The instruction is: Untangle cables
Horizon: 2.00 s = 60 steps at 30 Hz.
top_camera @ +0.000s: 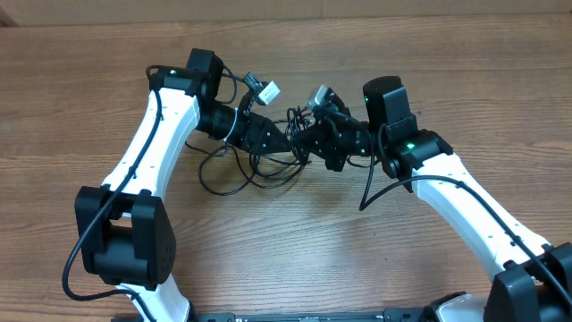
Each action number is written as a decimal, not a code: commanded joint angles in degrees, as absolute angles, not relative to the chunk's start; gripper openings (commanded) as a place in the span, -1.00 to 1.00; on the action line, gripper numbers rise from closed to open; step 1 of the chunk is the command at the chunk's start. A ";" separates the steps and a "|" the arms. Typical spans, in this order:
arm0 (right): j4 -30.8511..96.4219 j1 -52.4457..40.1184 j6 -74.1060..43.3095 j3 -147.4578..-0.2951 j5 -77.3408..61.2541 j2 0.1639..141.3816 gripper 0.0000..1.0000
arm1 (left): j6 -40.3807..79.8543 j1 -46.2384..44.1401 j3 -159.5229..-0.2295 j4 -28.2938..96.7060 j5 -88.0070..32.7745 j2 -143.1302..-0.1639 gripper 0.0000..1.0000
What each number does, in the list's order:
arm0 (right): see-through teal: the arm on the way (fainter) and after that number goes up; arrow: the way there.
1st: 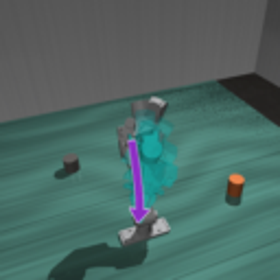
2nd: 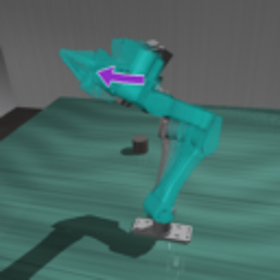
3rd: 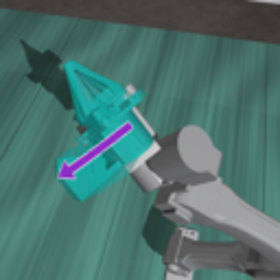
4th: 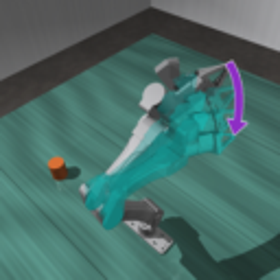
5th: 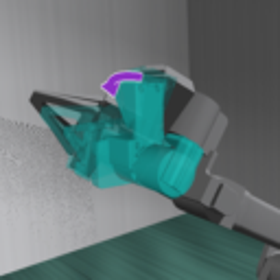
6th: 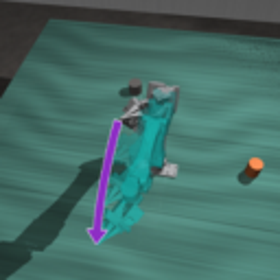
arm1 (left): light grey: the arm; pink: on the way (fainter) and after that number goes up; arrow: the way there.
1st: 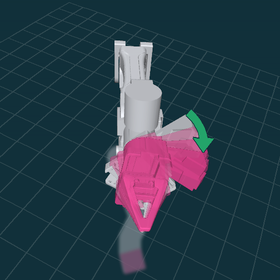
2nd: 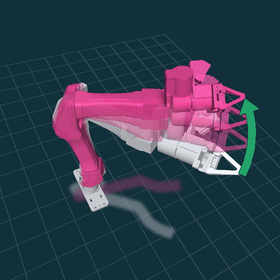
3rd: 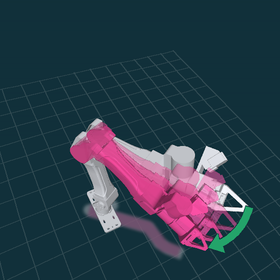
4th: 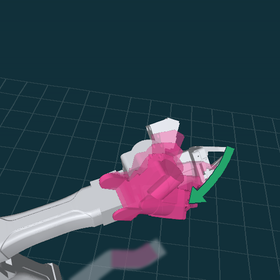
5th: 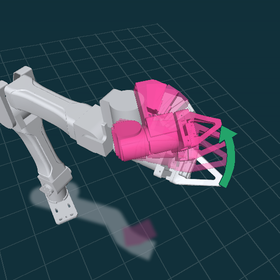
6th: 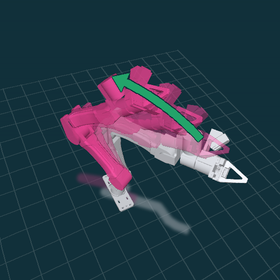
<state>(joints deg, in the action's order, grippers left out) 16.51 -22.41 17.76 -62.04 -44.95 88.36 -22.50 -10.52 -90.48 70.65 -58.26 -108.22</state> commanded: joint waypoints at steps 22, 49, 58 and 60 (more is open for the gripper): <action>10.35 -21.89 4.25 -62.63 -46.33 87.18 -0.92 | -20.64 -15.79 -90.80 66.26 -58.41 -108.64 -0.32; 11.33 -20.93 4.29 -62.63 -45.56 87.18 -0.92 | -10.63 -15.62 -90.80 64.20 -40.03 -108.64 -0.91; 15.29 -20.38 4.29 -62.63 -40.77 87.20 -0.74 | -10.68 -15.64 -90.80 63.79 -45.12 -108.64 -0.92; 15.25 -20.56 4.29 -62.63 -40.77 87.18 -0.03 | -10.66 -15.64 -90.80 63.72 -46.19 -108.64 -0.92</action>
<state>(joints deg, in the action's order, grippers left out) 15.49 -20.56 4.56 -62.04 -41.32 88.33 -10.83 -15.40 -90.45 63.99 -42.15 -108.25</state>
